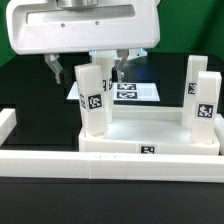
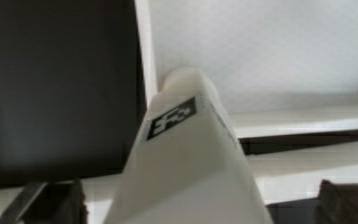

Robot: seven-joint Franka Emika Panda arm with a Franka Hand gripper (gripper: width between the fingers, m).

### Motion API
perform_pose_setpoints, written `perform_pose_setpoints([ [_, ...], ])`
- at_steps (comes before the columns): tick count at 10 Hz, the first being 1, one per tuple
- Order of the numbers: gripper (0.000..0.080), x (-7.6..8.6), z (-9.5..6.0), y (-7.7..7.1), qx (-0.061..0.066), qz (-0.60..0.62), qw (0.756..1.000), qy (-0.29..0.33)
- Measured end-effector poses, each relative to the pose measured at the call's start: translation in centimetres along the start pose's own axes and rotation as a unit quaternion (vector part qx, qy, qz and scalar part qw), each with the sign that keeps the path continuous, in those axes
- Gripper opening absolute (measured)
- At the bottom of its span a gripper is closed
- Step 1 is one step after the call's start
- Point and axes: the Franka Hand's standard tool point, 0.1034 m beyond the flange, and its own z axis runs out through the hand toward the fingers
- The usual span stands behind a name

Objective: Assemble desk

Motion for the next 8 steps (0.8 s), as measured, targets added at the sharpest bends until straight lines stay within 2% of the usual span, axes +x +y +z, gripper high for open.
perform_pose_setpoints([
  [4, 0.0648, -0.05, 0.07, 0.12, -0.005, -0.128, 0.992, -0.002],
  [5, 0.0518, -0.06, 0.08, 0.12, -0.005, -0.125, 0.992, -0.002],
  [6, 0.0518, -0.06, 0.08, 0.12, -0.005, -0.125, 0.992, -0.002],
  [7, 0.0376, -0.06, 0.08, 0.12, -0.005, -0.125, 0.992, -0.002],
  [8, 0.0288, -0.07, 0.08, 0.13, -0.005, -0.125, 0.992, -0.002],
])
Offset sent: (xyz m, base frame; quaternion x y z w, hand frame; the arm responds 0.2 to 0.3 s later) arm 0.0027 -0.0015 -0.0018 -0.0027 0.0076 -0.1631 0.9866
